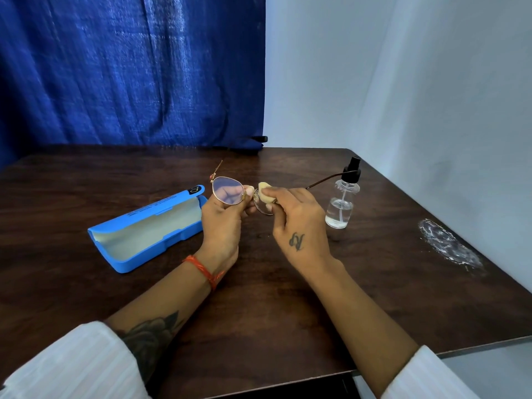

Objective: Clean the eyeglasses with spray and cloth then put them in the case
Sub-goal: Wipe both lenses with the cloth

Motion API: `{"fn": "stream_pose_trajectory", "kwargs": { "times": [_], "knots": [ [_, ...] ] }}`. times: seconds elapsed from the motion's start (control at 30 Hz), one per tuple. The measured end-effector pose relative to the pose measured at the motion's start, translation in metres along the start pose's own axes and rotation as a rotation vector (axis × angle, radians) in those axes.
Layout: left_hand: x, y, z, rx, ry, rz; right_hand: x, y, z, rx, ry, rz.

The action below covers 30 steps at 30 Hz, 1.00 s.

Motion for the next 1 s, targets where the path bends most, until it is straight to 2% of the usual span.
{"fn": "stream_pose_trajectory", "kwargs": {
  "times": [0.13,0.33,0.67,0.83,1.0],
  "knots": [
    [-0.0012,-0.0003,0.001,0.0,-0.003,0.007,-0.0024,-0.0016,0.0022,0.044,0.08,-0.038],
    [0.0006,0.0008,0.0015,0.01,-0.005,-0.012,-0.0007,-0.0016,-0.0014,0.01,0.005,-0.012],
    [-0.0006,0.001,0.0015,0.008,0.019,0.001,-0.0023,-0.0027,-0.0034,-0.004,0.028,-0.023],
    [0.0022,-0.0006,0.0023,0.019,0.046,-0.04,-0.0014,0.0,-0.0046,-0.035,-0.044,-0.001],
    [-0.0005,0.0005,0.0036,0.032,0.061,-0.002,-0.0002,-0.0015,-0.0032,-0.015,-0.124,0.004]
  ]
}}
Point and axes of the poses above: each hand's wrist, its own y-axis towards the middle knuckle, its own x-axis out of the palm, z = x × y, the point moved 4 cm from there along y, towards the middle knuckle, and after that the axes turned 5 degrees about x, right-handed, at the moved point
